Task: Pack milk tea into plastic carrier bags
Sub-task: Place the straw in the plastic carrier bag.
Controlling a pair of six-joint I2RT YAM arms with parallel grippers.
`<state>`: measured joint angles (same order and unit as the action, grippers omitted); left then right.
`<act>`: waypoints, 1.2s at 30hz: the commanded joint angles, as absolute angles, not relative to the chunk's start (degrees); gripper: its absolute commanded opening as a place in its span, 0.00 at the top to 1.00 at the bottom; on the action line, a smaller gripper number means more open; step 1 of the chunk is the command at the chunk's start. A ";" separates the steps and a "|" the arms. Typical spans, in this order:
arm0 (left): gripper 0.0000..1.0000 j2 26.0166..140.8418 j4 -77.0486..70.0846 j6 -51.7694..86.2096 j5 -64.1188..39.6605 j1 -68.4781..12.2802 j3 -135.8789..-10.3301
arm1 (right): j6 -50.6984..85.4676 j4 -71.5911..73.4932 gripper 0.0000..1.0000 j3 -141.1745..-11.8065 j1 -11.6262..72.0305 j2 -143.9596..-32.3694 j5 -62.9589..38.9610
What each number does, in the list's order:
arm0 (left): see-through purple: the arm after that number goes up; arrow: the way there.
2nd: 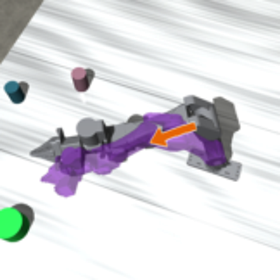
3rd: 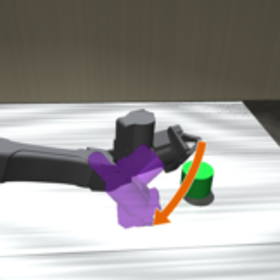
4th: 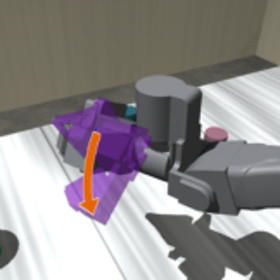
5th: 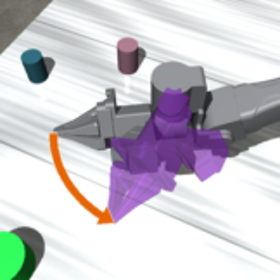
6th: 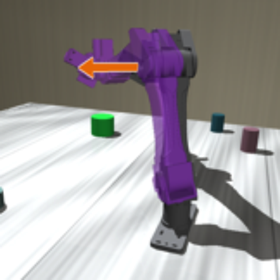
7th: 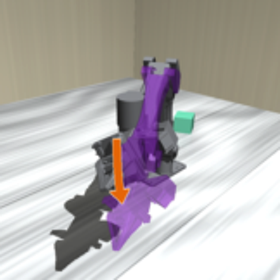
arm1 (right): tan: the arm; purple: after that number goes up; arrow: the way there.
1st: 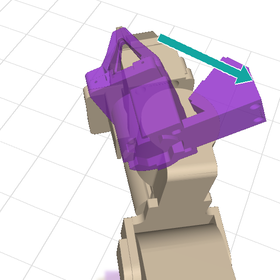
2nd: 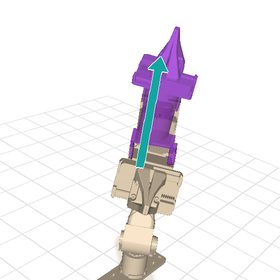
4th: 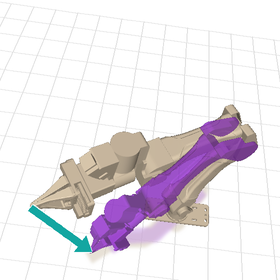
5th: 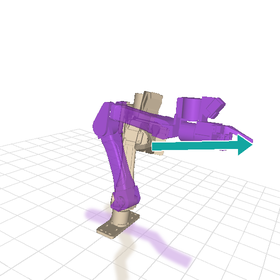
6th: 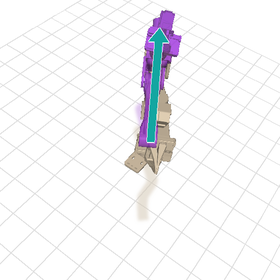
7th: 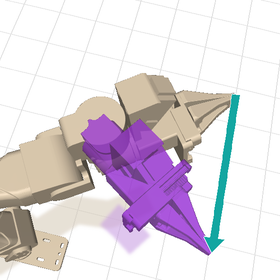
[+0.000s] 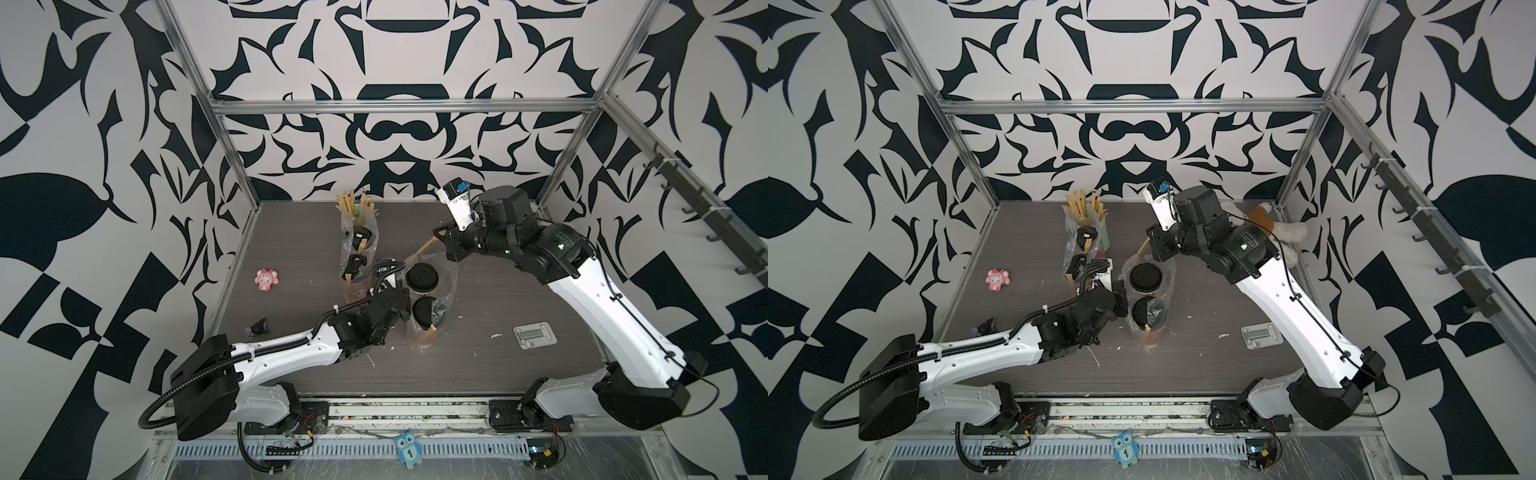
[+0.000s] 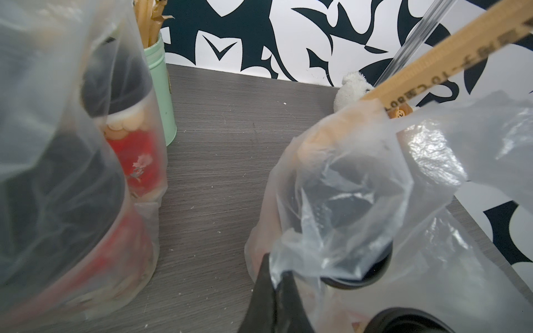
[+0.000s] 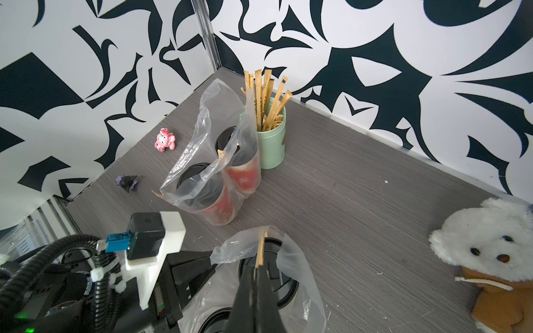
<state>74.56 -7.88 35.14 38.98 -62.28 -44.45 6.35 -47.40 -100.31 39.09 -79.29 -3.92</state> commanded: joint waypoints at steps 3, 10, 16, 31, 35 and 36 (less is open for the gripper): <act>1.00 73.48 -8.79 35.86 40.16 -62.34 -43.42 | 6.17 -45.57 1.00 -101.75 39.09 -81.14 -3.45; 1.00 73.48 -9.21 35.95 40.99 -62.35 -43.42 | 4.86 -48.60 1.00 -103.98 39.09 -84.54 -3.75; 1.00 74.02 -9.49 36.04 40.97 -62.40 -43.72 | 4.49 -48.30 1.00 -103.38 39.11 -85.34 -2.30; 1.00 74.74 -8.67 36.22 41.86 -62.40 -44.45 | 1.15 -45.27 1.00 -98.14 42.53 -85.03 1.40; 1.00 74.97 -8.12 36.21 42.02 -62.38 -45.04 | 0.45 -44.54 1.00 -97.19 43.20 -85.26 1.11; 1.00 75.06 -8.00 36.21 42.10 -62.39 -45.16 | 0.61 -44.52 1.00 -96.96 43.19 -85.37 0.90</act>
